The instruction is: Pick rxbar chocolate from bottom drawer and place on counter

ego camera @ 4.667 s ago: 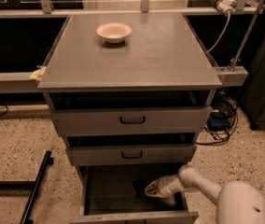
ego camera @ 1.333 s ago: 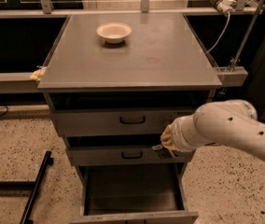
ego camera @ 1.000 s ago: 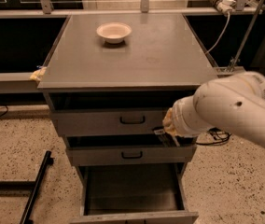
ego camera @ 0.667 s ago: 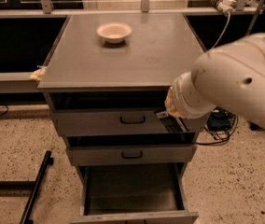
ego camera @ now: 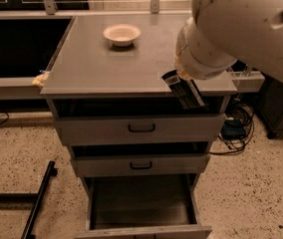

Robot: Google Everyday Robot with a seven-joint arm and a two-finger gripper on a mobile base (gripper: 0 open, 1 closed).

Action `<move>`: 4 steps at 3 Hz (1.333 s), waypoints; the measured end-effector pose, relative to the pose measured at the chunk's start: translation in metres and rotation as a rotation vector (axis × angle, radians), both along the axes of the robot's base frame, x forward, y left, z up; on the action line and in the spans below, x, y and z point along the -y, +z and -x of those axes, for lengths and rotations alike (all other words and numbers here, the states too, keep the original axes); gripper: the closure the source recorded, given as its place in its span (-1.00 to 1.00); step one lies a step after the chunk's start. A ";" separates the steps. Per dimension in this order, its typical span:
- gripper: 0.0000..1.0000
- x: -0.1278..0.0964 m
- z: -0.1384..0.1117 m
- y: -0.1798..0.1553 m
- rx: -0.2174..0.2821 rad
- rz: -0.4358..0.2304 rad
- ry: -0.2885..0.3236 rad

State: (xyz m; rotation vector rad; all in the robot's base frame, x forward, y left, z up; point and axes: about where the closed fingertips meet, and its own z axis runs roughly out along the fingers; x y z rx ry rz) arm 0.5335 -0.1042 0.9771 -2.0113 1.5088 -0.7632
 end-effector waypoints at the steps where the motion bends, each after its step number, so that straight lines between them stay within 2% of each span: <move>1: 1.00 0.000 0.000 0.000 0.000 0.000 0.000; 2: 1.00 0.001 -0.020 0.002 0.006 0.001 0.007; 4: 1.00 -0.007 -0.096 -0.001 -0.017 -0.003 0.069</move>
Offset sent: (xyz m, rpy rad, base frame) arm 0.0528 -0.0032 -0.0001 -0.0008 -0.0052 0.0164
